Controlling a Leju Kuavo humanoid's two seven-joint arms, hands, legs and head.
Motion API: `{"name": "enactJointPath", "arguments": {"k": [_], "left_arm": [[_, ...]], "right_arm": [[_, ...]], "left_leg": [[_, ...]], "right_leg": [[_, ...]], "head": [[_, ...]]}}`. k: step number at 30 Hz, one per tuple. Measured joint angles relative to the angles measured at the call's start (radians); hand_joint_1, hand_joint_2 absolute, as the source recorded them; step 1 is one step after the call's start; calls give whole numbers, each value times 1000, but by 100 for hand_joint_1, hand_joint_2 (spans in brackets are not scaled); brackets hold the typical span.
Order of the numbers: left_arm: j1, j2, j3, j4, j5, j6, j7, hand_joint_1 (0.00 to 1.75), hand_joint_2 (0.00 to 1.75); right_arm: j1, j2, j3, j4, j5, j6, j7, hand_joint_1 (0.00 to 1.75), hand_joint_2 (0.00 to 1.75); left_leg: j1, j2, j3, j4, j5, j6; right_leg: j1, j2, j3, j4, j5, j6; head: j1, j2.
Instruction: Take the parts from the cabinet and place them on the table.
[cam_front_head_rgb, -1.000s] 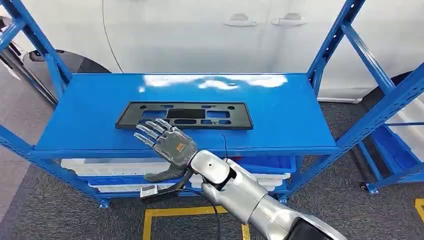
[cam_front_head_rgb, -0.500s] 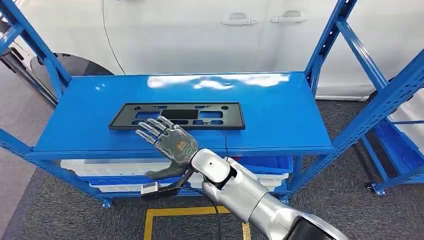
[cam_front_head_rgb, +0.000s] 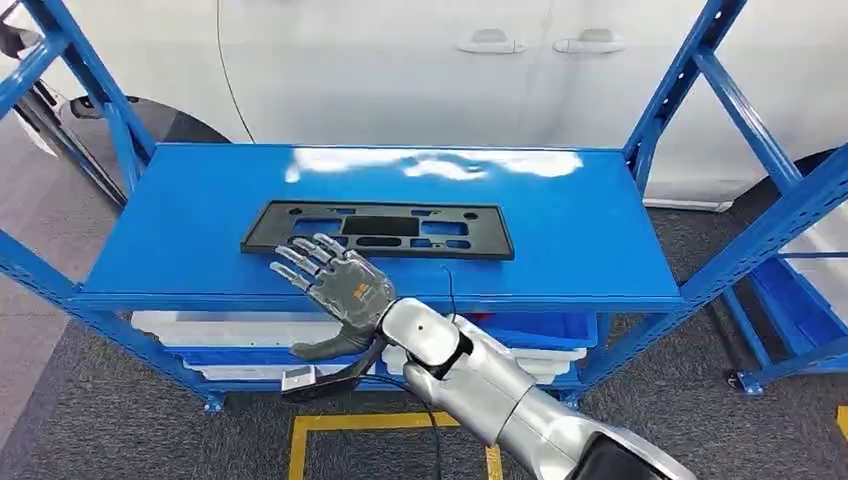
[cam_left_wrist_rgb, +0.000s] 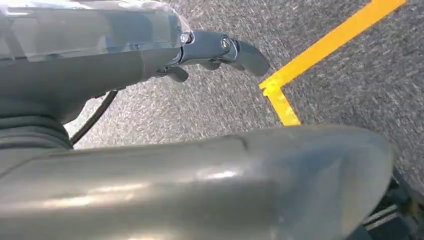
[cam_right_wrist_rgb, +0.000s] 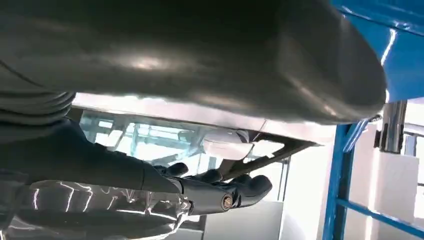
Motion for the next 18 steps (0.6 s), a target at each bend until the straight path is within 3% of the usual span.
{"name": "enactJointPath", "arguments": {"k": [1,2,4,5,8,9,10,11,14,15,16,17,18], "left_arm": [[0,0,0,0,0,1,0,0,0],[0,0,0,0,0,1,0,0,0],[-1,-1,0,0,0,2,0,0,0],[0,-3,0,0,0,2,0,0,0],[-2,-4,0,0,-1,2,0,0,0],[-2,-4,0,0,-2,2,0,0,0],[-2,-4,0,0,-2,2,0,0,0],[-1,-4,0,0,-2,3,0,0,0],[-1,-4,0,0,-2,3,0,0,0],[1,-3,0,0,-2,3,0,0,0],[2,-3,0,0,-2,3,0,0,0],[2,-3,0,0,-2,3,0,0,0],[1,-3,0,0,-2,3,-1,0,0]], "right_arm": [[1,0,0,0,1,0,0,0,0],[0,0,0,0,2,0,0,0,0],[-4,0,0,0,4,0,0,0,0],[-6,0,0,0,4,0,0,0,0],[-6,0,0,0,4,1,0,0,0],[-7,0,0,0,5,1,0,0,0],[-8,0,0,-2,5,1,0,0,0],[-9,0,0,-3,5,2,0,0,0],[-8,0,0,-2,5,7,0,0,0],[-6,0,0,-2,5,10,0,0,0],[-4,0,1,-2,5,11,0,0,0],[-4,0,1,-2,6,11,0,0,0],[-5,0,1,-2,5,11,0,0,0]], "left_leg": [[-1,-1,0,1,0,0],[-2,-3,1,2,0,0],[-3,-5,5,2,-2,-3],[-3,-5,2,1,-2,-4],[-3,-4,0,-2,-1,-19],[-3,-4,3,-6,1,-26],[-6,-3,0,-2,-6,-31],[-5,0,-6,22,-25,-36],[0,0,-106,242,-136,-46],[0,0,-133,298,-150,-50],[1,0,-135,302,-137,-51],[2,0,-115,260,-105,-52],[4,1,-77,184,-61,-52]], "right_leg": [[0,0,7,-20,24,-2],[1,0,34,-78,62,-6],[3,1,127,-268,151,-21],[6,4,149,-314,141,-28],[16,3,143,-319,149,-33],[15,3,144,-323,152,-39],[2,1,150,-335,159,-46],[3,0,155,-341,160,-50],[4,-3,153,-340,159,-56],[4,-3,152,-339,158,-57],[3,-3,152,-337,158,-57],[3,-2,153,-336,158,-56],[2,-2,154,-334,156,-54]], "head": [[0,0],[0,0],[0,0],[0,0],[0,0],[0,0],[0,0],[0,0],[0,0],[0,0],[0,0],[0,0],[0,0]]}}
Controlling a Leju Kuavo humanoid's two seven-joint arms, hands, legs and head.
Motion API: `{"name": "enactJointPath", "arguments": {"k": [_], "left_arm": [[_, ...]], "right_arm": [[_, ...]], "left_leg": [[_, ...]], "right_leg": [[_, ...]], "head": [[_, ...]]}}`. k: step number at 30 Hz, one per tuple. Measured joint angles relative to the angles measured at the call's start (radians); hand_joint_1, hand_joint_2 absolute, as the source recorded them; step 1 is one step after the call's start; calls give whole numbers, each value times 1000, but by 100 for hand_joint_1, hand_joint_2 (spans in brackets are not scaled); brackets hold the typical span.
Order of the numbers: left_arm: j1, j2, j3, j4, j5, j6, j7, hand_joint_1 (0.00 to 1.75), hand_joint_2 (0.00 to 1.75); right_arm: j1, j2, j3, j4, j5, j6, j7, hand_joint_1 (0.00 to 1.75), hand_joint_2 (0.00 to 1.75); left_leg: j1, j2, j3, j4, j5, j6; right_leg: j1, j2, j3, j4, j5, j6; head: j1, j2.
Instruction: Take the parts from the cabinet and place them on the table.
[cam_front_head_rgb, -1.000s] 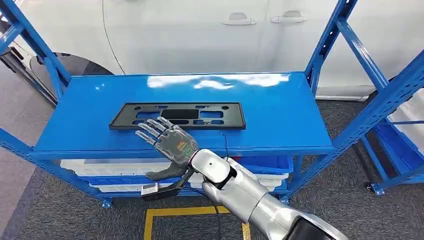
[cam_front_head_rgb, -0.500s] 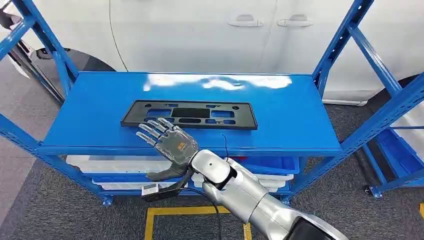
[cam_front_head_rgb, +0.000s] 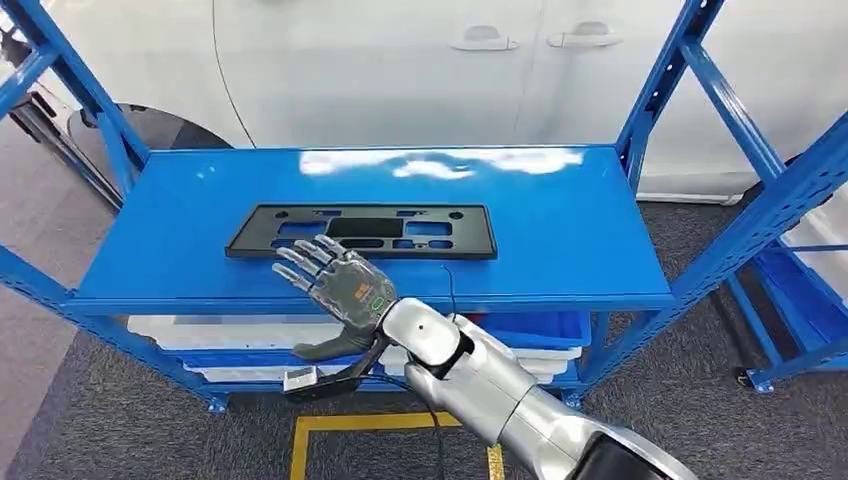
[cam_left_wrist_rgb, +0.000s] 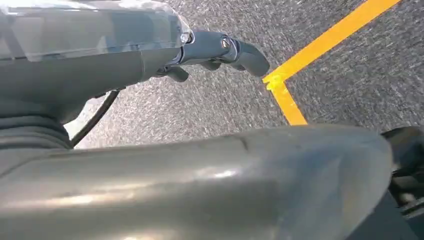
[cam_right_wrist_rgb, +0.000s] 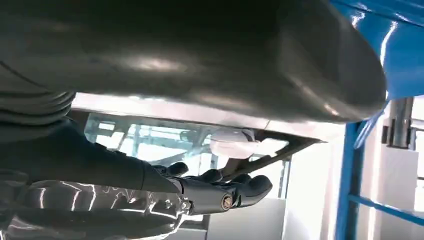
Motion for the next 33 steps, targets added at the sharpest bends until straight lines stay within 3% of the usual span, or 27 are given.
{"name": "enactJointPath", "arguments": {"k": [1,2,3,6,8,9,11,12,13,14,17,18,21,23,24,26,27,28,29,30,32,33], "left_arm": [[-1,0,0,0,0,0,0,0,0],[-2,0,0,0,0,2,-1,0,0],[-4,0,0,0,0,2,-2,0,0],[-1,1,0,0,0,3,-2,0,0],[-2,0,0,0,0,4,-2,0,0],[-3,0,0,0,0,5,-2,0,0],[-3,0,0,0,0,5,-2,0,0],[-1,0,0,0,0,5,-2,0,0],[-1,1,0,0,0,6,-2,0,0],[-1,1,0,0,0,6,-2,0,0],[-1,0,0,0,0,6,-2,0,0],[-1,-2,0,0,0,6,-2,0,0],[-2,-2,0,0,0,6,-2,0,0],[-3,-1,0,0,0,5,-3,0,0],[-3,-2,0,0,0,5,-4,0,0],[-2,-2,0,0,1,5,-5,0,0],[0,-2,0,0,1,4,-5,0,0],[2,-1,0,0,1,3,-5,0,0],[3,0,0,0,1,3,-5,0,0],[3,0,0,0,1,4,-5,0,0],[2,0,0,0,1,4,-5,0,0],[2,0,0,0,1,3,-5,0,0]], "right_arm": [[-1,0,0,-1,0,0,0,0,0],[-1,0,0,-2,0,0,0,0,0],[-2,0,0,-3,-1,0,0,0,0],[-1,0,0,-3,-2,0,1,0,0],[-3,0,0,-6,-2,-1,2,0,0],[-4,0,0,-8,-2,-1,2,0,0],[-1,-2,0,-8,-2,0,2,0,0],[3,-5,0,-8,-2,0,2,0,0],[5,-6,0,-8,-2,0,2,0,0],[6,-7,0,-8,-2,0,2,0,0],[3,-7,0,-9,-2,-1,2,0,0],[2,-7,0,-9,-2,0,2,0,0],[2,-7,0,-11,-2,0,2,0,0],[2,-6,0,-14,-2,-1,2,0,0],[0,-5,0,-14,-2,-1,2,0,0],[1,-5,0,-14,-2,0,2,0,0],[4,-5,0,-14,-2,0,2,0,0],[6,-5,1,-14,-2,0,2,0,0],[7,-5,1,-14,-2,0,2,0,0],[8,-5,1,-14,-2,0,2,0,0],[6,-5,1,-14,-2,0,2,0,0],[6,-5,1,-14,-2,0,2,0,0]], "left_leg": [[2,2,49,-99,47,1],[3,5,81,-172,56,3],[-4,4,91,-187,48,10],[-7,-1,83,-179,49,28],[0,0,90,-191,56,41],[0,1,90,-191,56,47],[-1,1,89,-191,56,50],[-1,1,89,-190,55,51],[-1,0,90,-190,54,51],[-1,-1,92,-190,53,50],[-1,-4,102,-189,45,44],[-7,-4,99,-185,42,38],[-5,-3,101,-192,39,23],[-3,-1,102,-180,27,12],[-4,0,86,-143,4,9],[-2,0,3,22,-67,3],[-1,0,-39,95,-88,0],[-1,0,-63,125,-84,-1],[-1,0,-62,109,-57,-1],[0,0,-39,47,-11,0],[1,3,42,-136,91,4],[-4,3,61,-168,77,7]], "right_leg": [[0,1,2,4,-3,4],[1,1,1,8,-7,9],[8,2,-5,16,-9,14],[6,1,-6,12,-7,29],[1,3,-11,32,-27,42],[0,3,-35,82,-59,47],[-3,3,-115,245,-129,55],[-3,3,-150,312,-147,57],[-3,3,-165,331,-140,57],[-4,3,-154,298,-108,56],[-2,4,-36,47,22,41],[3,5,-23,20,7,36],[10,6,-28,16,4,21],[-1,6,-13,0,8,10],[-2,4,-9,-2,5,2],[0,2,-3,-2,0,-5],[1,2,-2,-2,-3,-7],[1,3,0,-1,-5,-7],[1,4,5,-1,-9,-6],[1,5,12,0,-13,-4],[1,5,28,3,-27,3],[8,5,29,7,-33,10]], "head": [[0,0],[0,0],[0,0],[0,0],[0,0],[0,0],[0,0],[0,0],[0,0],[0,0],[0,0],[0,0],[0,0],[0,0],[0,0],[0,0],[0,0],[0,0],[0,0],[0,0],[0,0],[0,0]]}}
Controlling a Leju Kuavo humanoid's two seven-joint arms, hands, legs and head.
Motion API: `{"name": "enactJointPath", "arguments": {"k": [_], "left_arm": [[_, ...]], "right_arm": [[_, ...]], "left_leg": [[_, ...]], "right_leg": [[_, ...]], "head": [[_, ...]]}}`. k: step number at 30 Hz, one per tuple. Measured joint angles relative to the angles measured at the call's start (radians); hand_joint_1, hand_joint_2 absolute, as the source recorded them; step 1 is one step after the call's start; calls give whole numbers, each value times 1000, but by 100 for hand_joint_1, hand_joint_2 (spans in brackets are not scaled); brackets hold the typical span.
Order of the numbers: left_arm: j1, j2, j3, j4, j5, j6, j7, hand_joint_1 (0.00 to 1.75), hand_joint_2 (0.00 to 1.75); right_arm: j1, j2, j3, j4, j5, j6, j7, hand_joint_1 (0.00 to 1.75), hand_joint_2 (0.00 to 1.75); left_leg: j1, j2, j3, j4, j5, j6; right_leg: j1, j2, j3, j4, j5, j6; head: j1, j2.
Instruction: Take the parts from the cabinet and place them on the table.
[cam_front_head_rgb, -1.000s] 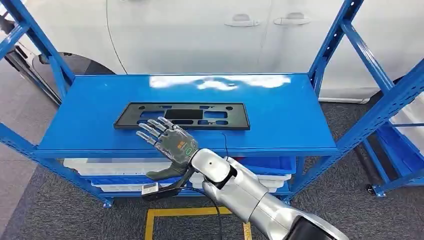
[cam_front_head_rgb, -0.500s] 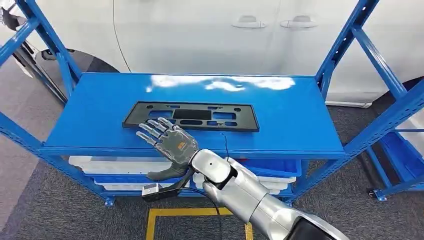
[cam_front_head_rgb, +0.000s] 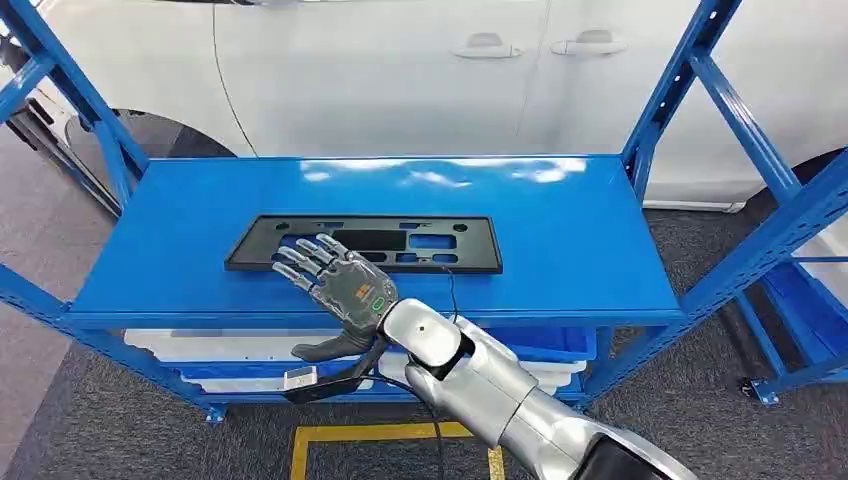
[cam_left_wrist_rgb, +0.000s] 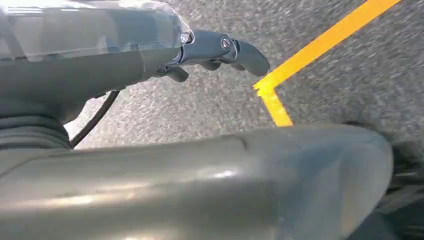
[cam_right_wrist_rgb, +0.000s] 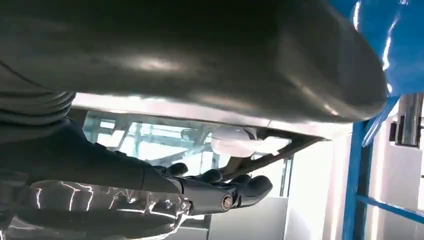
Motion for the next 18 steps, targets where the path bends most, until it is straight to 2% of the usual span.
{"name": "enactJointPath", "arguments": {"k": [2,4,5,6,7,9,10,11,12,13,14,15,16,17,18], "left_arm": [[-1,0,0,0,0,0,0,0,0],[1,0,0,0,0,0,0,0,0],[1,0,0,0,0,0,0,0,0],[0,0,0,0,-1,0,-1,0,0],[-2,0,0,0,-1,0,-3,0,0],[-1,-1,0,0,-2,2,-5,0,0],[-1,0,0,0,-2,3,-5,0,0],[-1,0,0,0,-2,3,-5,0,0],[-1,0,0,0,-2,3,-5,0,0],[-1,-1,0,0,-2,3,-5,0,0],[-1,-2,0,0,-2,3,-5,0,0],[-1,-2,0,0,-2,3,-5,0,0],[-2,-3,0,0,-2,2,-6,0,0],[-3,-3,0,0,-2,2,-6,0,0],[-2,-3,0,0,-2,2,-6,0,0]], "right_arm": [[0,0,0,0,0,0,0,0,0],[-1,0,0,0,0,0,1,0,0],[-2,0,0,-1,0,-1,2,0,0],[-4,0,0,-2,0,-1,2,0,0],[-5,0,-1,-2,0,-1,2,0,0],[0,-2,-1,-2,1,-1,3,0,0],[3,-4,-1,-2,1,-1,3,0,0],[4,-5,-1,-2,2,-1,3,0,0],[4,-5,-1,-2,2,-1,3,0,0],[3,-5,-1,-2,2,-1,3,0,0],[3,-5,-1,-2,2,-1,3,0,0],[2,-5,-1,-2,2,-1,3,0,0],[1,-5,-1,-2,3,-1,3,0,0],[2,-5,-1,-3,4,-2,3,0,0],[4,-6,-2,-3,4,-2,3,0,0]], "left_leg": [[-2,-2,1,-15,-7,13],[-1,-5,7,-20,-14,29],[3,-6,16,-24,-11,36],[3,-5,20,-24,-13,39],[3,-5,21,-24,-15,43],[3,-4,24,-22,-17,45],[3,-4,25,-22,-19,44],[3,-5,29,-22,-23,44],[3,-7,35,-22,-27,43],[3,-7,43,-22,-32,41],[3,-7,51,-22,-38,38],[3,-8,55,-23,-44,32],[0,-8,53,-19,-46,26],[0,-8,50,-21,-49,19],[-1,-7,56,-14,-46,12]], "right_leg": [[0,0,-4,0,-2,7],[1,0,-2,11,0,22],[-4,0,-6,23,-9,28],[-6,0,-21,57,-26,35],[-8,0,-56,118,-56,42],[-11,0,-146,270,-119,47],[-12,0,-180,314,-126,45],[-14,0,-189,308,-107,45],[-15,0,-173,255,-65,45],[-16,0,-141,175,-13,42],[-16,0,-104,87,41,35],[-15,0,-81,19,65,28],[-7,-1,-81,10,28,23],[-6,0,-80,13,48,16],[-4,2,-80,12,52,9]], "head": [[0,0],[0,0],[0,0],[0,0],[0,0],[0,0],[0,0],[0,0],[0,0],[0,0],[0,0],[0,0],[0,0],[0,0],[0,0]]}}
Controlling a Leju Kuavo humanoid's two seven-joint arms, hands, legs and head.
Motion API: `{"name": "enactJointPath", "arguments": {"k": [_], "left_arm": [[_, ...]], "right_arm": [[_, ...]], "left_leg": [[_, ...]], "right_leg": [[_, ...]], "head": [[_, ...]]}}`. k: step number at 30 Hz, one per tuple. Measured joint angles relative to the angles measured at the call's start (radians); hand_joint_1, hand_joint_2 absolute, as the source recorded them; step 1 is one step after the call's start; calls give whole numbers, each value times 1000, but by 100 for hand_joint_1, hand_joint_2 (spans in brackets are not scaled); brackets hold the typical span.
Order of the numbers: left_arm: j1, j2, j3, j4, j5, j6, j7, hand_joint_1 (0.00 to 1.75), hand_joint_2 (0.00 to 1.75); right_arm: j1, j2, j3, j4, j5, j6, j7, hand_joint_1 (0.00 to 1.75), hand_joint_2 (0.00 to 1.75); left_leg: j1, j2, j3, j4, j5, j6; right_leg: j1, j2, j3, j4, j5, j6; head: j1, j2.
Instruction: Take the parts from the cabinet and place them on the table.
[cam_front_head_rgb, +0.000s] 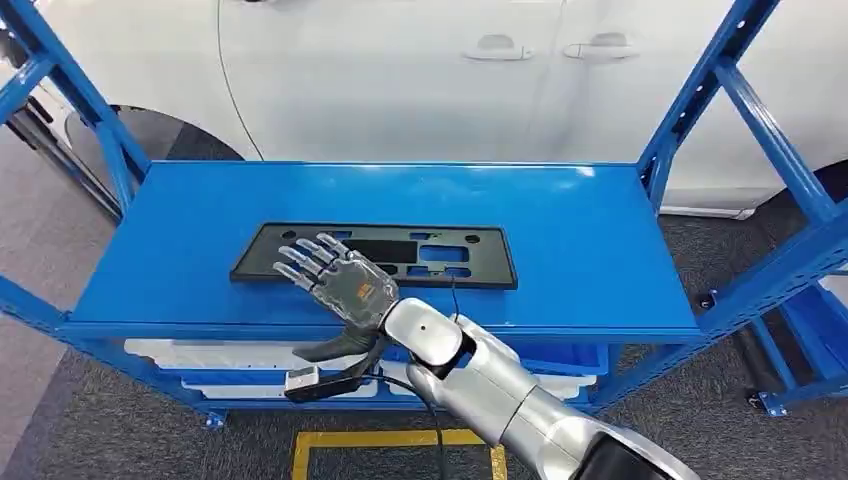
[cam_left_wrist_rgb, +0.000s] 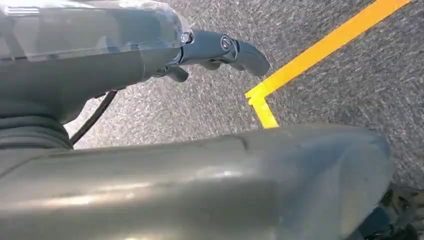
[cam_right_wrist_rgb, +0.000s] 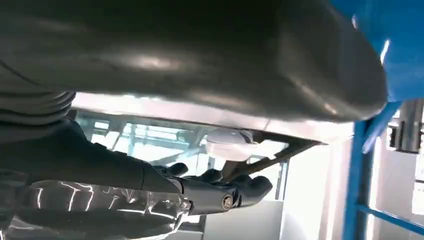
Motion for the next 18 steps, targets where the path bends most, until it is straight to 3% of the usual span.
{"name": "enactJointPath", "arguments": {"k": [3,4,6,7,8,9,10,11,12,13,16,17,18], "left_arm": [[-4,0,0,0,0,-8,-1,0,0],[-5,0,0,0,0,-11,-3,0,0],[-3,0,0,0,1,-16,-3,0,0],[-2,0,0,0,1,-18,-3,0,0],[0,0,0,0,1,-20,-3,0,0],[0,1,0,0,1,-21,-4,0,0],[0,2,0,0,1,-22,-5,0,0],[-2,2,0,0,0,-23,-5,0,0],[-2,2,0,0,0,-24,-6,0,0],[-4,2,0,0,0,-26,-6,0,0],[-3,2,0,0,0,-27,-8,0,0],[-3,1,0,0,0,-27,-8,0,0],[-4,0,0,0,0,-27,-9,0,0]], "right_arm": [[-5,0,-1,0,-1,2,2,0,0],[-9,0,-1,3,-4,6,3,0,0],[-16,0,-3,20,-13,15,3,0,0],[-17,0,-7,35,-18,19,3,0,0],[-19,0,-12,53,-21,20,2,0,0],[-23,0,-16,75,-23,18,-1,0,0],[-28,0,-20,94,-25,18,-3,0,175],[-33,0,-23,105,-26,18,-3,0,175],[-38,0,-26,114,-27,18,-4,0,175],[-45,0,-28,132,-27,18,-5,0,175],[-52,0,-34,174,-24,16,-5,0,175],[-56,0,-36,186,-21,15,-5,0,175],[-59,0,-39,194,-19,13,-5,0,175]], "left_leg": [[3,3,-5,27,-24,-11],[4,3,-32,86,-57,-12],[4,3,-114,238,-125,-20],[4,3,-145,291,-140,-22],[4,3,-157,302,-133,-21],[4,3,-145,262,-100,-19],[4,3,-114,185,-51,-16],[4,3,-73,90,3,-14],[4,4,-42,12,39,-11],[-3,5,-41,-6,5,-8],[-5,2,-40,-2,26,12],[3,3,-36,-11,33,20],[5,4,-34,-15,38,24]], "right_leg": [[-7,-1,22,-12,1,-17],[-7,-2,23,-12,-1,-22],[-3,-2,24,-11,-4,-26],[-1,-2,24,-11,-5,-27],[0,-2,25,-11,-5,-27],[0,-1,27,-10,-6,-27],[0,-1,29,-10,-7,-27],[0,0,32,-9,-9,-25],[0,0,33,-8,-10,-22],[4,0,30,-4,-9,-18],[4,-1,26,-6,-8,1],[9,-1,27,-4,-10,8],[4,0,24,9,-24,13]], "head": [[0,0],[0,0],[0,0],[0,0],[0,0],[0,0],[0,0],[0,0],[0,0],[0,0],[0,0],[0,0],[0,0]]}}
